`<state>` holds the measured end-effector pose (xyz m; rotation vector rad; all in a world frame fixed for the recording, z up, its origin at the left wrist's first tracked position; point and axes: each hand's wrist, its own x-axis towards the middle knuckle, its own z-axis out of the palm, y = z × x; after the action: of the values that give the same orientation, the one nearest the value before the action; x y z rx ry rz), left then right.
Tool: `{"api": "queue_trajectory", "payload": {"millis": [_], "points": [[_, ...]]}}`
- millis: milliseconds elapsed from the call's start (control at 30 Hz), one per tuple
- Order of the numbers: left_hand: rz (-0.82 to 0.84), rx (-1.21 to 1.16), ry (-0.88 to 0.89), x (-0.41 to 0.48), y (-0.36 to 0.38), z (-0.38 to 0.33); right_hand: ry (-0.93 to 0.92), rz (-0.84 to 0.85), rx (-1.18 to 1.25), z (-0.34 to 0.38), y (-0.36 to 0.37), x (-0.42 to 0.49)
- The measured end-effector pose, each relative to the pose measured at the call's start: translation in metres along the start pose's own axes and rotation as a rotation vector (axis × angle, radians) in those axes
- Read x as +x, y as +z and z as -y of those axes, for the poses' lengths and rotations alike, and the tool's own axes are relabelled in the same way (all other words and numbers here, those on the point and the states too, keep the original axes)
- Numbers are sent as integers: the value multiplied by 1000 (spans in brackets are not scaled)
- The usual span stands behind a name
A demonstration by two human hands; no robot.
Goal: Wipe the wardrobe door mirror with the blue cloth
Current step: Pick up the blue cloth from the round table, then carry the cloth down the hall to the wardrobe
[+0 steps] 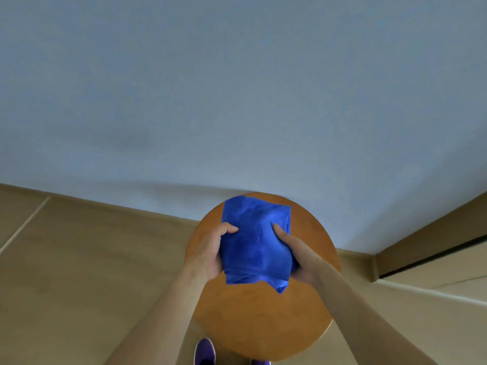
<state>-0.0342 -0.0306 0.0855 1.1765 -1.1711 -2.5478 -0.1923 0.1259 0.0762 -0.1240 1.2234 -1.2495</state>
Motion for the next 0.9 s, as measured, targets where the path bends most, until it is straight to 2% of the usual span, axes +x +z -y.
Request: {"api": "queue_trajectory", "payload": {"millis": [100, 333, 467, 767, 900], "points": [[-57, -13, 63, -19, -18, -10, -27, 5, -108, 16, 21, 5], [-232, -58, 172, -71, -80, -36, -110, 115, -196, 30, 107, 31], [-307, -118, 211, -111, -135, -42, -100, 96, -257, 21, 170, 51], [-555, -217, 381, -229, -279, -56, -120, 274, -424, -33, 364, 88], [-661, -281, 428, -290, -336, -56, -133, 403, -532, -63, 450, 103]]}}
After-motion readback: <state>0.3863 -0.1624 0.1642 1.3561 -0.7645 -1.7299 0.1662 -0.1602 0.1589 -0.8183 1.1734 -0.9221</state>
